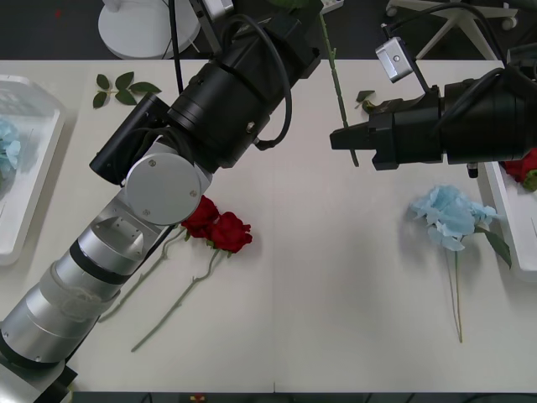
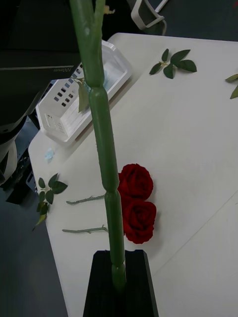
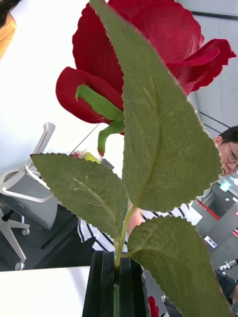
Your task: Place the red flowers into the right box and the blue flowers into the left box. If a person shows an open palm, hand one flower to the person first, then continue sorting.
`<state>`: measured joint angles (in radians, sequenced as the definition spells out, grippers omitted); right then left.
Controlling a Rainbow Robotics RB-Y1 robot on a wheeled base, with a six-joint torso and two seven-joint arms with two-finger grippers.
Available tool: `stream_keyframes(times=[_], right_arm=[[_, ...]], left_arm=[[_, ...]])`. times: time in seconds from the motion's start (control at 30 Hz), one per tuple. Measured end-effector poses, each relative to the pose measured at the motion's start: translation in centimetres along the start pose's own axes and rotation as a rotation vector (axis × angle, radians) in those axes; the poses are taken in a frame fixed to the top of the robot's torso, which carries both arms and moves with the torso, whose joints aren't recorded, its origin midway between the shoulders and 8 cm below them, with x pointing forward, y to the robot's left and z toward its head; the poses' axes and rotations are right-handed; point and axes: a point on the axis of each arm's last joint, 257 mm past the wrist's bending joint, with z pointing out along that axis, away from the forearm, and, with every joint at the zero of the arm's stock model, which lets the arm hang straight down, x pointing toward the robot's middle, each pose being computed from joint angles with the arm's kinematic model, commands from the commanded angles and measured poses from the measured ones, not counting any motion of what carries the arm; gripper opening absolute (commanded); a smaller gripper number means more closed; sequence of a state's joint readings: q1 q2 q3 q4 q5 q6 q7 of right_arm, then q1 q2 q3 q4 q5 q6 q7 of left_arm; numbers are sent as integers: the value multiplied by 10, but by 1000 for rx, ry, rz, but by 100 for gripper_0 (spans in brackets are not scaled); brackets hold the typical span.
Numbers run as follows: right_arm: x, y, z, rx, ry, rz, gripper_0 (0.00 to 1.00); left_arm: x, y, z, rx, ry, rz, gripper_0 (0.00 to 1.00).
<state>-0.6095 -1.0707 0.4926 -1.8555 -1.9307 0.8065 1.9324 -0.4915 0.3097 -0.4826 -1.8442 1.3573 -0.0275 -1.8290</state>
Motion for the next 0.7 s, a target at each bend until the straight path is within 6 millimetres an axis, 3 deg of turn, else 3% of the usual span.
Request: stream_keyframes(times=[0.4,0.47,0.5,0.7], right_arm=[[0,0,0,0,0,0,0],[0,0,0,0,0,0,0],[0,0,0,0,0,0,0],[-2,0,0,0,-2,-3,0]], left_arm=[[0,0,0,0,0,0,0],[0,0,0,0,0,0,82],[0,0,0,0,0,0,100],[0,0,0,0,0,0,100]])
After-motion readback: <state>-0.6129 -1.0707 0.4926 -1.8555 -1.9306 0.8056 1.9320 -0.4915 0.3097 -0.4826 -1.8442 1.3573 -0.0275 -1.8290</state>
